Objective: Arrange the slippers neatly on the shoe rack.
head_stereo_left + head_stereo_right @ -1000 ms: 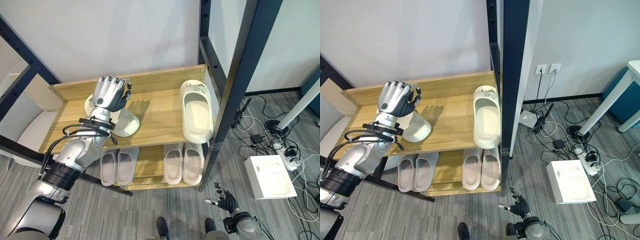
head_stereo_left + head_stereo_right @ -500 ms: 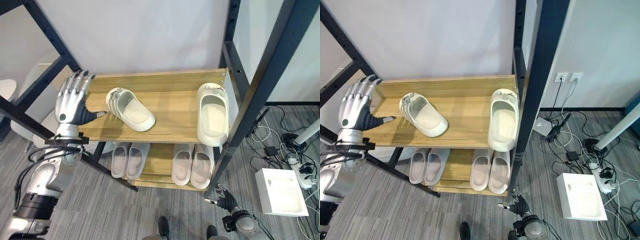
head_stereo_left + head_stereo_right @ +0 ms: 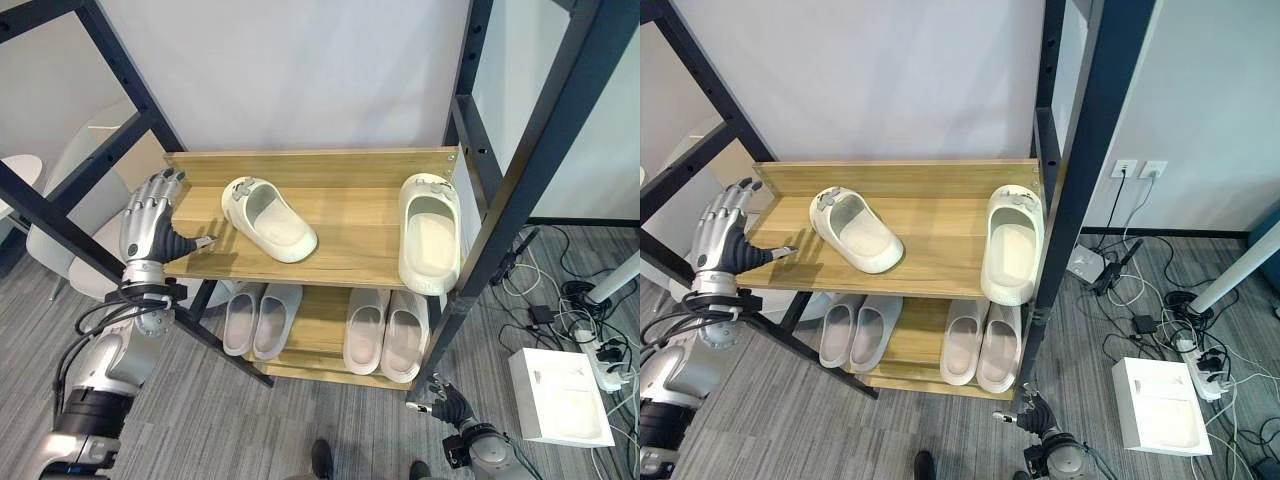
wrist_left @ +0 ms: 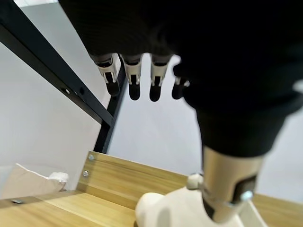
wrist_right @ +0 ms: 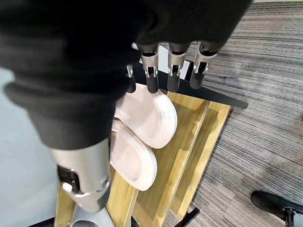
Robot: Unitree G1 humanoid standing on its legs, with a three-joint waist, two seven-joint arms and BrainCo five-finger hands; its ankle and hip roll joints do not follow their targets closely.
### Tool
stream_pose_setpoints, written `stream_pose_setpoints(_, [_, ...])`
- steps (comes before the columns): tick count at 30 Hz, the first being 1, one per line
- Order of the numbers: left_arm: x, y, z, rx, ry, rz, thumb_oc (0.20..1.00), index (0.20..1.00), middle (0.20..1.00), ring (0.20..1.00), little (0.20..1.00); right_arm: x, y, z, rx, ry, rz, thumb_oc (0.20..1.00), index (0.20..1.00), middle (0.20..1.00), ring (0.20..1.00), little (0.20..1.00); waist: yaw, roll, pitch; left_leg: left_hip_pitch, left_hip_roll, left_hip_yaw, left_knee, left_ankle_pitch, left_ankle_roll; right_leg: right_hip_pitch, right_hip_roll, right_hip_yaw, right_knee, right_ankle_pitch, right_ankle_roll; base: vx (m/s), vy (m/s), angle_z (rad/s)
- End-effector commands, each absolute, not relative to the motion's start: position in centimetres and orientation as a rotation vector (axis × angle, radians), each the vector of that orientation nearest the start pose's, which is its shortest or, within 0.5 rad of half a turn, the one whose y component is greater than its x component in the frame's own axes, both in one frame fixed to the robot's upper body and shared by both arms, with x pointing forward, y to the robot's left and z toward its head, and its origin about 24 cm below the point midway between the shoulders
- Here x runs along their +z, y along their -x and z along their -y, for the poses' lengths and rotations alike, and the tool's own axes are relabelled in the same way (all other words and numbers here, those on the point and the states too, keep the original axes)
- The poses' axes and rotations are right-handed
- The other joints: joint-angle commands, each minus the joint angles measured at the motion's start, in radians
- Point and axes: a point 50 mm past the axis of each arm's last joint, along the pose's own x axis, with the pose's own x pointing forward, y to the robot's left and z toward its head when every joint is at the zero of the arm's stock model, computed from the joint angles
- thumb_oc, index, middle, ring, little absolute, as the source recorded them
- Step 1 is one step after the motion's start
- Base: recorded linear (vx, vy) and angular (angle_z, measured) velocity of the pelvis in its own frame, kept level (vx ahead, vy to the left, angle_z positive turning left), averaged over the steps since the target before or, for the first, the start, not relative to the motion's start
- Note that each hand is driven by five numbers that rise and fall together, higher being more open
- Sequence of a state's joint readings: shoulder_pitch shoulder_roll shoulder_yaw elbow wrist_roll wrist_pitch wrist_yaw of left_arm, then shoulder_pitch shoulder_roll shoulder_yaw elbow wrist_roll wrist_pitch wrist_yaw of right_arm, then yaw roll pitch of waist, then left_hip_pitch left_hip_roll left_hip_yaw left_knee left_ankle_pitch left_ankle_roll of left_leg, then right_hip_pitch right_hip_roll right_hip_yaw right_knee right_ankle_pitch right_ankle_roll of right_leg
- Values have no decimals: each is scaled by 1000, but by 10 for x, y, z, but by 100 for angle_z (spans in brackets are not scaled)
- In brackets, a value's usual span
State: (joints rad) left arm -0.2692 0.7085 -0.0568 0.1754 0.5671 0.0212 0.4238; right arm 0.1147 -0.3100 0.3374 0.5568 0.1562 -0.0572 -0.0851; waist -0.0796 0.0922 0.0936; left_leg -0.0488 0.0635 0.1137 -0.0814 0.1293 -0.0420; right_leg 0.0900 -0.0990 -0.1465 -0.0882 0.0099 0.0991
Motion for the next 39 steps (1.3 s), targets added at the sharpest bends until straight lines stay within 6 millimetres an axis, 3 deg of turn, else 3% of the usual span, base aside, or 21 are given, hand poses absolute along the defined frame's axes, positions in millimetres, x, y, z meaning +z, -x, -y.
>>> stream_pose_setpoints(1, [183,-311,-285,567,-1274,418,1000,1000,1000,1000,1000,-88,-179,176,114,215,-564,1000,1000,1000,1000,1000,-12,-9,21,64,46,-6,-6,-111,-55,-16,-15,-43,1,-61,27,9,-4,-6])
stream_pose_setpoints(10, [196,-333,-311,610,-1481,272,1000,1000,1000,1000,1000,-88,-173,181,104,209,-566,1000,1000,1000,1000,1000,-47,-6,19,73,44,20,-6,-124,-53,-26,-21,-26,1,-55,36,22,3,-3])
stream_pose_setpoints(23, [213,-340,-342,652,-1651,108,1000,1000,1000,1000,1000,-84,-175,180,114,193,-546,1000,1000,1000,1000,1000,-64,-9,31,66,37,32,-6,-133,-49,-46,-30,-15,1,-45,46,16,8,-5])
stream_pose_setpoints(33, [208,-339,-362,642,-1696,-35,1000,1000,1000,1000,1000,-83,-175,179,123,179,-544,1000,1000,1000,1000,1000,-67,-11,37,65,34,39,-6,-137,-45,-52,-31,-7,1,-42,48,4,1,0])
stream_pose_setpoints(34, [208,-339,-362,638,-1694,-40,686,686,686,686,686,-84,-175,179,122,178,-545,1000,1000,1000,1000,1000,-67,-11,36,66,35,39,-6,-137,-46,-52,-31,-7,1,-42,48,0,0,0])
stream_pose_setpoints(35, [208,-340,-361,634,-1693,-41,200,200,200,200,200,-84,-175,179,124,178,-547,1000,1000,1000,1000,1000,-68,-12,38,66,36,39,-6,-137,-46,-52,-31,-6,1,-43,48,0,0,0])
stream_pose_setpoints(39, [208,-342,-360,623,-1648,-24,200,200,200,200,200,-84,-176,178,128,174,-549,1000,1000,1000,1000,1000,-67,-13,38,69,35,39,-6,-138,-46,-50,-31,-7,1,-42,47,0,0,0])
